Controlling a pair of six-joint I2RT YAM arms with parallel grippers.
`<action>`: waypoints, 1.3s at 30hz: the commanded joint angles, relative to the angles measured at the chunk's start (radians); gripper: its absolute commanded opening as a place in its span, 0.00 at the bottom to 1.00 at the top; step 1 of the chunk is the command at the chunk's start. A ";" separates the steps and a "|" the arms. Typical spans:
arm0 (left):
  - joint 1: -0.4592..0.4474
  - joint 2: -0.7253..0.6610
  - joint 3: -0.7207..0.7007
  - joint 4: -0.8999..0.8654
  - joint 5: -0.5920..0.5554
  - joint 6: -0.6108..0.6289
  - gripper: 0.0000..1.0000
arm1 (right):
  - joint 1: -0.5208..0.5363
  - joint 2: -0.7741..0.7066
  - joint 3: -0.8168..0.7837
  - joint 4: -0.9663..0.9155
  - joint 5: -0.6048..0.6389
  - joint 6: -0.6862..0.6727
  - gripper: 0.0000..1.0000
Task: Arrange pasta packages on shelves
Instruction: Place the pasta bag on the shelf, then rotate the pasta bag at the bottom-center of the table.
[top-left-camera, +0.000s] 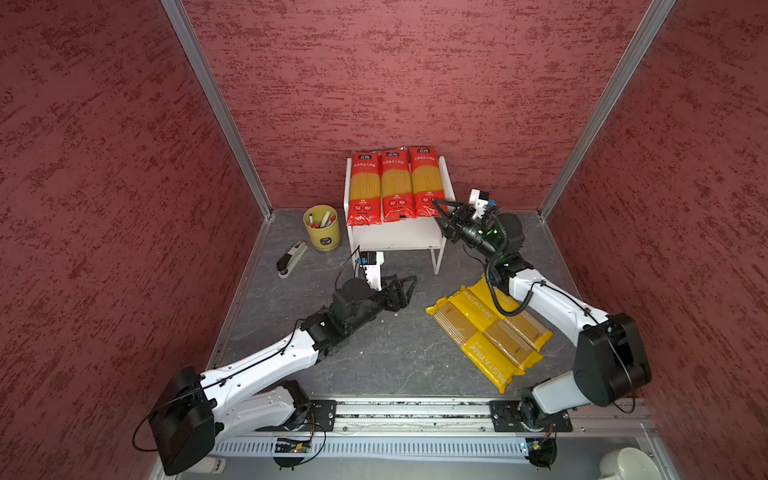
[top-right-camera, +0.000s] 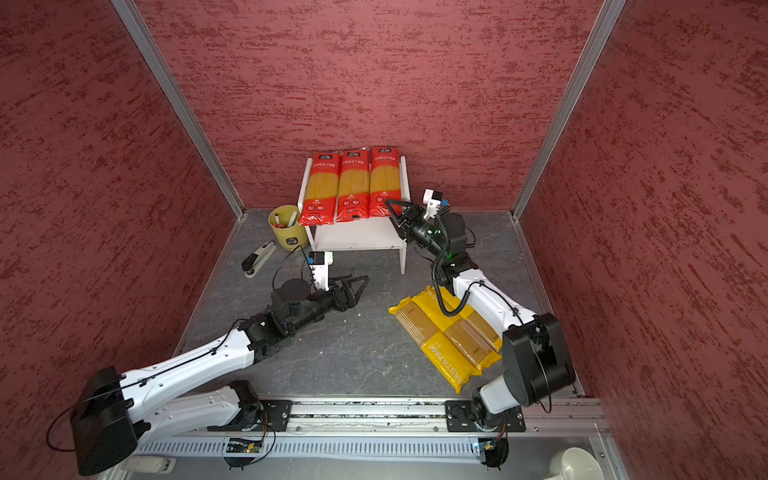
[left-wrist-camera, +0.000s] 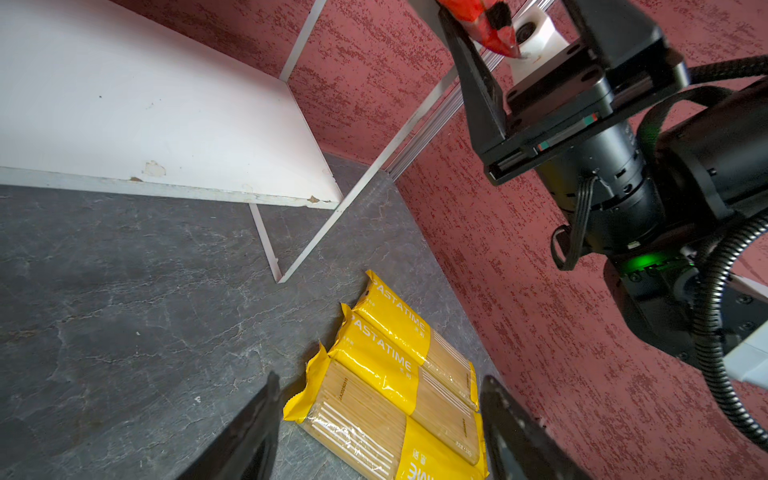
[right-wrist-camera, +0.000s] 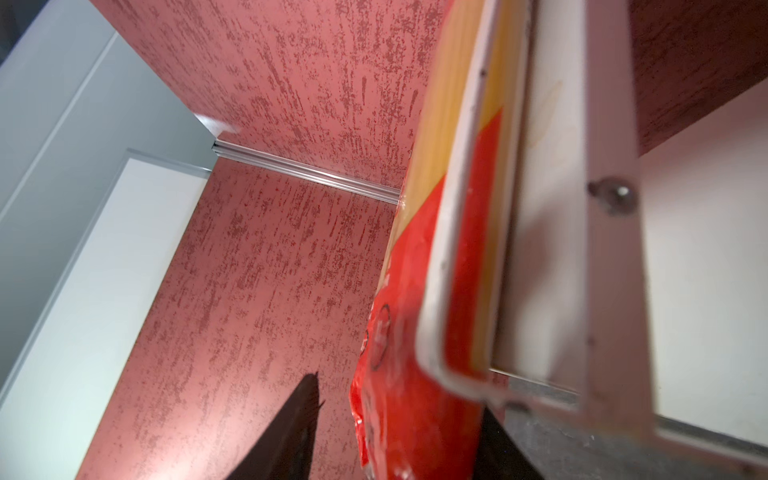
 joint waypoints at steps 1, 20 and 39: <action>-0.014 0.019 -0.019 0.044 -0.022 0.027 0.74 | 0.004 -0.082 -0.067 -0.040 -0.035 -0.066 0.58; -0.175 0.262 -0.035 0.146 -0.156 0.041 0.74 | 0.013 -0.407 -0.443 -0.941 0.321 -0.558 0.59; -0.262 0.450 0.009 0.206 -0.207 -0.017 0.74 | 0.090 -0.366 -0.449 -1.124 0.452 -0.589 0.59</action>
